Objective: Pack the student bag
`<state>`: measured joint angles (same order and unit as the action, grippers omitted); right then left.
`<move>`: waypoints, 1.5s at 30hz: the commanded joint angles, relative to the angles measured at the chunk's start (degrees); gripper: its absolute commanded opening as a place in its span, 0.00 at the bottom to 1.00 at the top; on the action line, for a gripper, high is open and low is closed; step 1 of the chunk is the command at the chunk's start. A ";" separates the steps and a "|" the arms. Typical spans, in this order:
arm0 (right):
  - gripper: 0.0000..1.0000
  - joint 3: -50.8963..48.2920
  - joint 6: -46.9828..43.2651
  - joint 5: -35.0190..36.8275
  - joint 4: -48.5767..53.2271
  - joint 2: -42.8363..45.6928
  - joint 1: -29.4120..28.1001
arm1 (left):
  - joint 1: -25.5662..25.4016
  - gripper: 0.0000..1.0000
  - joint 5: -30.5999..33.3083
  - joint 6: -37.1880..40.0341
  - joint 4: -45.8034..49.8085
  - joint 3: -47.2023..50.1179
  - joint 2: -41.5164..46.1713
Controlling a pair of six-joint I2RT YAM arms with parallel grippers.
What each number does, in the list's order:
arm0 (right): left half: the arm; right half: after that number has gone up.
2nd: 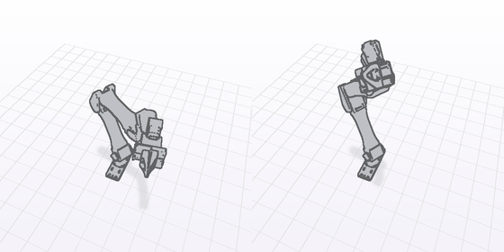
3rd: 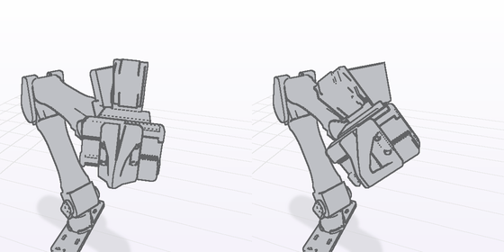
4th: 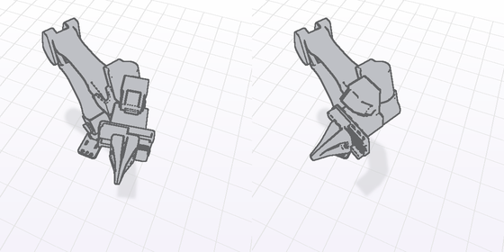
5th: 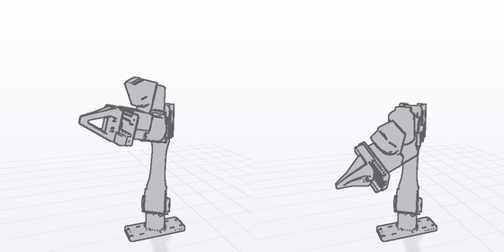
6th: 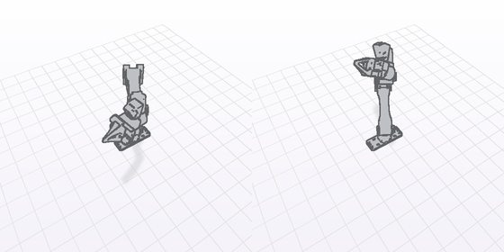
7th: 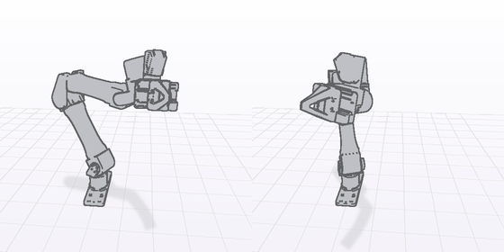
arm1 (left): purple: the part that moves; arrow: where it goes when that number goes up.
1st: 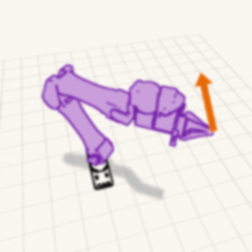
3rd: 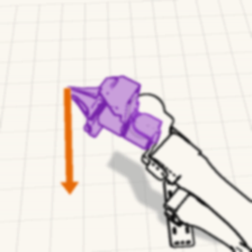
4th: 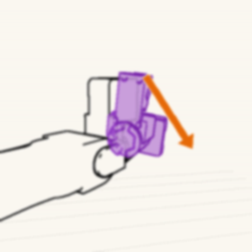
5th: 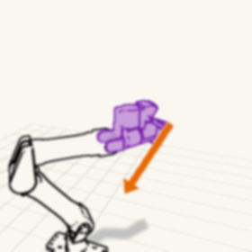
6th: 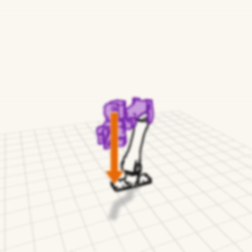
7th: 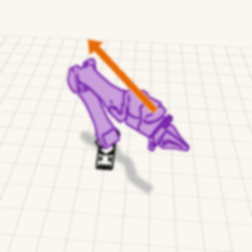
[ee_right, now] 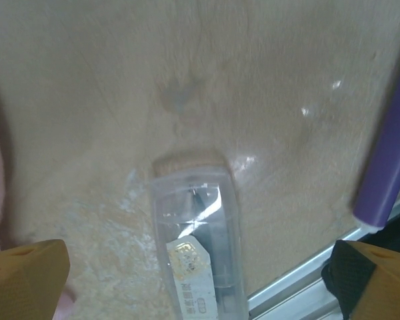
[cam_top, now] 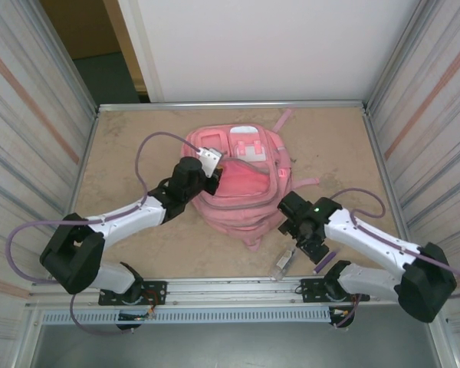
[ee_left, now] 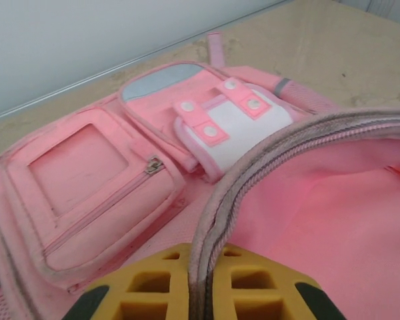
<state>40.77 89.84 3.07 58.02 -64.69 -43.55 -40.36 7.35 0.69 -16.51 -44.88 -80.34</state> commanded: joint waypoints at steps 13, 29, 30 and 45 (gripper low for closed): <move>0.70 -10.23 8.26 -4.94 -15.18 -5.20 0.80 | -1.91 0.00 1.59 -6.95 -2.57 0.65 1.43; 0.51 -5.62 10.54 -2.48 -12.49 3.94 2.59 | -1.03 0.00 -8.87 -4.83 -0.91 -0.89 2.17; 0.50 -4.19 10.31 -2.22 -12.08 4.57 2.83 | -0.49 0.00 -8.94 -5.92 0.48 -1.80 1.71; 0.53 20.18 -0.02 -13.94 -18.82 -8.00 14.62 | 1.87 0.00 -23.97 -10.62 -0.56 -4.43 -1.33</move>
<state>59.00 91.15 -7.79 41.39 -70.98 -29.78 -37.63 -12.75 -9.45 -13.43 -48.16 -81.84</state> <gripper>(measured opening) 0.534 0.100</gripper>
